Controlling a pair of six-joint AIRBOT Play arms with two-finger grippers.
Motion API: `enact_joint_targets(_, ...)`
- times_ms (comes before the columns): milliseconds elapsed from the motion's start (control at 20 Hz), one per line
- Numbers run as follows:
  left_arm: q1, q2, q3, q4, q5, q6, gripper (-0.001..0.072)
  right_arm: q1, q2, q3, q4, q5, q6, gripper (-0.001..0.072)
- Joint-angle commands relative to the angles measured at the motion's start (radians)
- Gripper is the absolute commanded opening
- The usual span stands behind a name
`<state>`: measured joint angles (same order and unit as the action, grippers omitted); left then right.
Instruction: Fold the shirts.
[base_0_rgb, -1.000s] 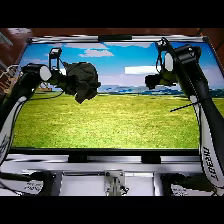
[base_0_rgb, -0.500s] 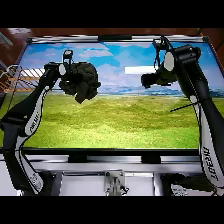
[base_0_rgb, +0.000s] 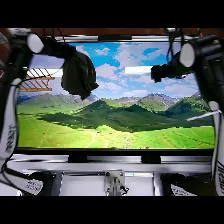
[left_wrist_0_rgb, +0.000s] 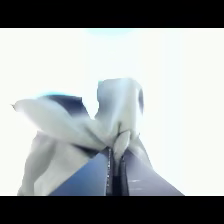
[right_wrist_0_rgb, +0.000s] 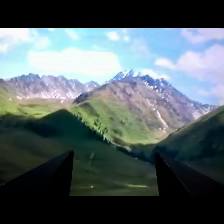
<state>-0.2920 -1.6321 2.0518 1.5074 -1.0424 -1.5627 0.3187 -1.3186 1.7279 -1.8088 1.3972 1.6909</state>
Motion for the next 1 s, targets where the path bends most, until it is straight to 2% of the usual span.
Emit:
enact_joint_targets(0, -0.138, 0.251, -0.023, -0.001, -0.016, -0.004, 0.0031, 0.000, 0.160, 0.055, -0.157, 0.002, 0.030, 0.0611)
enact_joint_targets(100, -0.242, 0.336, -0.079, -0.001, -0.044, -0.079, 0.0032, 0.000, 0.264, 0.056, -0.226, 0.003, 0.057, 0.0611)
enact_joint_targets(250, -0.385, 0.363, -0.195, -0.001, -0.095, -0.174, 0.0032, 0.000, 0.368, 0.056, -0.231, 0.037, 0.063, 0.0611)
enact_joint_targets(500, -0.529, 0.330, -0.562, 0.000, 0.085, -0.330, 0.0033, 0.000, 0.391, 0.022, -0.151, 0.238, 0.047, 0.0611)
enact_joint_targets(550, -0.528, 0.320, -0.606, -0.001, 0.083, -0.374, 0.0141, 0.000, 0.391, -0.009, -0.109, 0.249, 0.046, 0.0611)
enact_joint_targets(600, -0.516, 0.315, -0.625, -0.001, 0.050, -0.417, 0.0486, 0.000, 0.391, -0.053, -0.066, 0.253, 0.038, 0.0611)
enact_joint_targets(650, -0.494, 0.314, -0.625, -0.001, -0.004, -0.439, 0.0710, 0.000, 0.391, -0.104, -0.035, 0.263, 0.022, 0.0611)
enact_joint_targets(850, -0.361, 0.375, -0.621, -0.001, -0.263, -0.283, 0.0711, 0.000, 0.391, -0.388, -0.035, 0.289, -0.033, 0.0613)
enact_joint_targets(950, -0.318, 0.415, -0.682, -0.017, -0.351, -0.247, 0.0711, -0.029, 0.391, -0.536, 0.020, 0.248, -0.055, 0.0613)
